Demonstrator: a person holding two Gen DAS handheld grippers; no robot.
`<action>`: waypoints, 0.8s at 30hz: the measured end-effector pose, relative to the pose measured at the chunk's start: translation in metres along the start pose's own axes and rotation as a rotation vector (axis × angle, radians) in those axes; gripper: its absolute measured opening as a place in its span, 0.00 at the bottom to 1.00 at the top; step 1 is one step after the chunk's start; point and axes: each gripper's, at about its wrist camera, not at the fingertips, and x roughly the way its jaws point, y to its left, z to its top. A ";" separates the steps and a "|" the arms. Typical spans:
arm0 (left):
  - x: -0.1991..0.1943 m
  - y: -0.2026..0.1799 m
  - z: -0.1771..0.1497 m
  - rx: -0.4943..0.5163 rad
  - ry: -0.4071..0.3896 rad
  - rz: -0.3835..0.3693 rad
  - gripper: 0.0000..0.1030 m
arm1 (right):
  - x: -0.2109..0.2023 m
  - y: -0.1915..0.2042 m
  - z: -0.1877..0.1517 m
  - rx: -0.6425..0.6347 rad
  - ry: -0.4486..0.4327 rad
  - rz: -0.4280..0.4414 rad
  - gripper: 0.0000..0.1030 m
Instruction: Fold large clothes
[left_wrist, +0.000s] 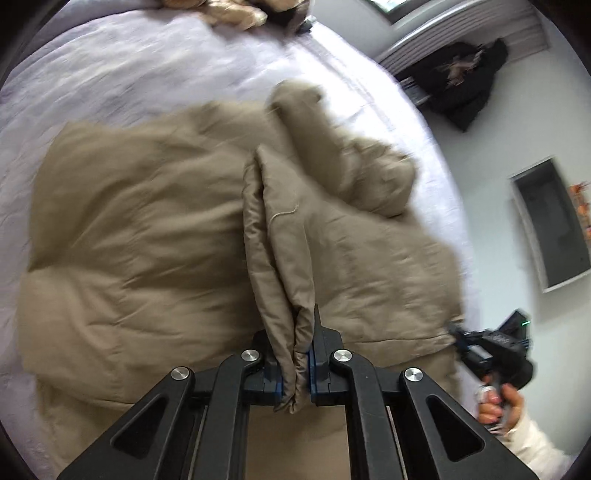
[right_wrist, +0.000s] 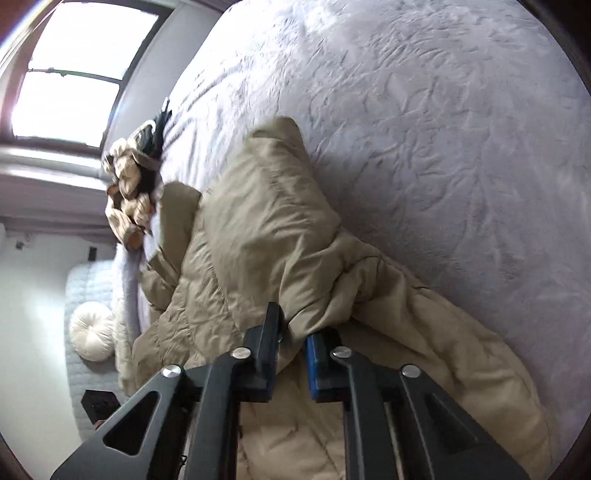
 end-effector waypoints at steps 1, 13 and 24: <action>0.001 0.003 -0.001 -0.003 0.013 0.015 0.11 | 0.007 0.001 -0.002 -0.012 0.013 -0.015 0.11; -0.061 -0.011 0.018 0.071 -0.106 0.093 0.12 | 0.011 -0.011 -0.004 -0.020 0.022 -0.050 0.11; 0.032 -0.014 0.031 0.073 -0.027 0.198 0.12 | -0.027 0.053 -0.008 -0.334 0.084 0.015 0.63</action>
